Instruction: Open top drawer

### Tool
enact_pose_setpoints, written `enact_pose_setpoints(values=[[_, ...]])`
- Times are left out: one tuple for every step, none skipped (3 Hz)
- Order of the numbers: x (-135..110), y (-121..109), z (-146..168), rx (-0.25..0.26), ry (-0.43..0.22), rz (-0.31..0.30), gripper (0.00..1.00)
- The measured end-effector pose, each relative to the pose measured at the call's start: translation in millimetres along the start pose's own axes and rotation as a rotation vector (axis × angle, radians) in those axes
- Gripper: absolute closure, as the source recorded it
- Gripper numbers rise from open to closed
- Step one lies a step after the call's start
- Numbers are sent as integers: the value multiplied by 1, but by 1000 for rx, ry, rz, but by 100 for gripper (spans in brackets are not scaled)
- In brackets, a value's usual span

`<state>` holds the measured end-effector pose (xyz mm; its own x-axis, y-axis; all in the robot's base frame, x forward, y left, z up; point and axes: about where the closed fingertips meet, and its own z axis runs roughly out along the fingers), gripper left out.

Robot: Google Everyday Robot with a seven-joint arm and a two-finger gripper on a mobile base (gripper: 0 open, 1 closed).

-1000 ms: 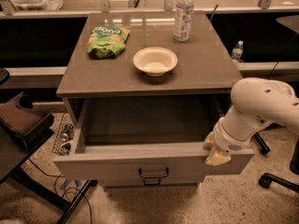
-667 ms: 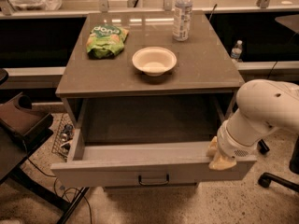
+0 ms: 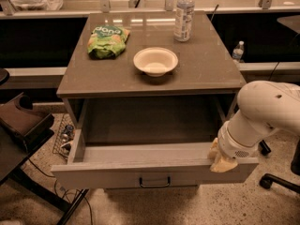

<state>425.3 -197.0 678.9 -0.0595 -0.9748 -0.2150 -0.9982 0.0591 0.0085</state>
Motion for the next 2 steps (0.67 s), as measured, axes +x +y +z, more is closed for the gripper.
enact_pose_setpoints(values=[[0,-1,0,0,1,4,51],[0,-13,3,-2,2,41,28]])
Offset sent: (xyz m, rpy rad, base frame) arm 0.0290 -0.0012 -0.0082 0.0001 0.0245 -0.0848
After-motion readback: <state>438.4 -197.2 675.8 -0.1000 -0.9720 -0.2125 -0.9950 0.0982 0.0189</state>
